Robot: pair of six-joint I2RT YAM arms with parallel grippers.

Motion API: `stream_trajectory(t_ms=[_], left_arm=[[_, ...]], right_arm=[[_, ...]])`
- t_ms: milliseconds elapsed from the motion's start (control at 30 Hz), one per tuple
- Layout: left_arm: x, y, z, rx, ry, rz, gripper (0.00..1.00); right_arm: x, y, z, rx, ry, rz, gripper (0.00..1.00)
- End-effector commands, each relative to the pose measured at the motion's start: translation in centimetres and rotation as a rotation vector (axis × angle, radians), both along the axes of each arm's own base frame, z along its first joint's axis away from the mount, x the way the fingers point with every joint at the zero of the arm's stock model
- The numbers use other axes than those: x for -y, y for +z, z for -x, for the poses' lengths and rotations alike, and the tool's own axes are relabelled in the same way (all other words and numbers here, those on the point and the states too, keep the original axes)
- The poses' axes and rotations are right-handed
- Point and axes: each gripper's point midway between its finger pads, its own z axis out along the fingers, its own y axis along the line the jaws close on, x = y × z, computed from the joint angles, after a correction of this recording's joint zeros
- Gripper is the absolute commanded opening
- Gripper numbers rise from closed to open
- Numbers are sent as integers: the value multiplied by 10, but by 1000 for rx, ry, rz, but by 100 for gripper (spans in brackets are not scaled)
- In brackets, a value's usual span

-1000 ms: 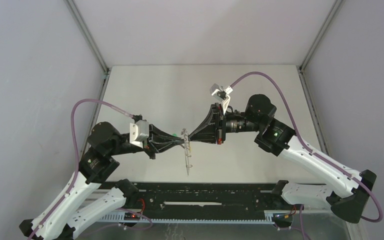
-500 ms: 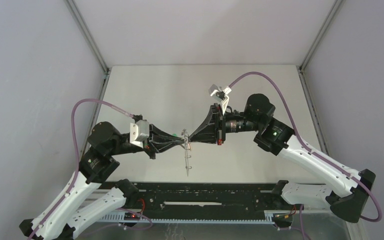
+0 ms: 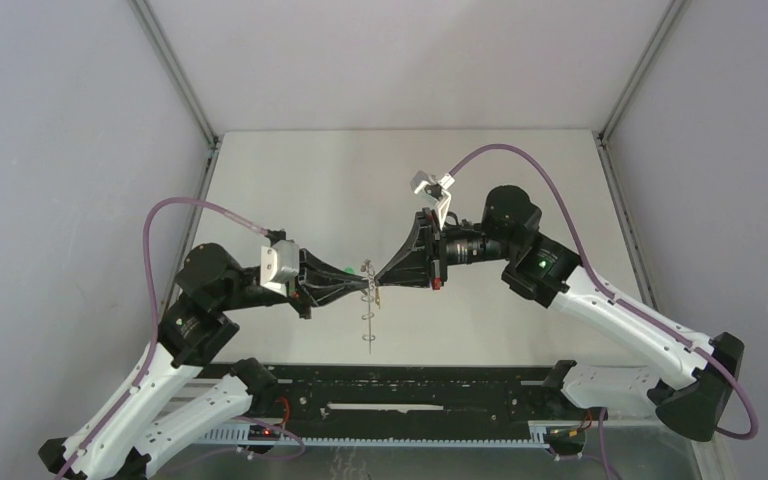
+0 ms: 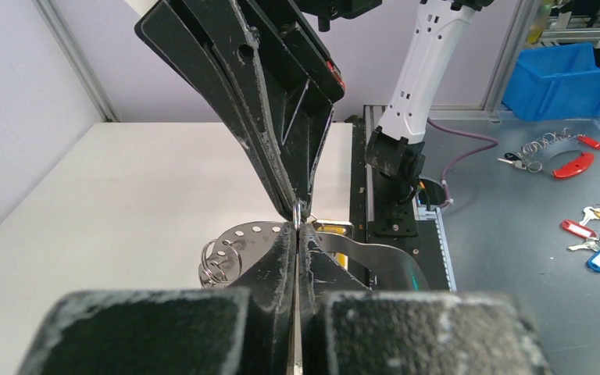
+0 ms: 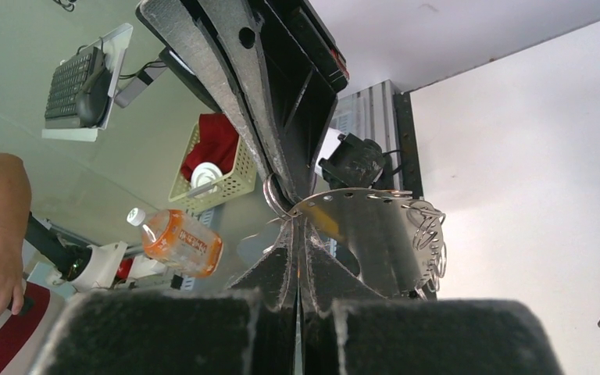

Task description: Put the keys on the keyring

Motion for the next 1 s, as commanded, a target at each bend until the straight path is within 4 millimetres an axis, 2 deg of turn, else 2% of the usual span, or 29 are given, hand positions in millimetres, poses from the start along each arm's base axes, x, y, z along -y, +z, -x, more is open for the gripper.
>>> stream_trajectory(t_ms=[0,133,333,467,567,767,967], left_arm=[[-1,20,-1,79,3,58,0],[-1,19,-1,80,3,58,0],[0,16,0,75,-3,53,0],[1,16,0,73,-8,51,0],[2,16,1,40,-18,55,0],[4,15,3,26,-36,51,0],[4,14,3,25,-39,49,0]], right_arm=[[-3,-6,2,-21,29,12,3],[2,2,1,1,17,-10,18],[26,32,-4,112,-47,-96,42],[28,41,-6,191,-63,-119,55],[25,44,-2,269,-50,-142,57],[12,46,4,389,7,-170,55],[7,51,11,419,57,-208,43]])
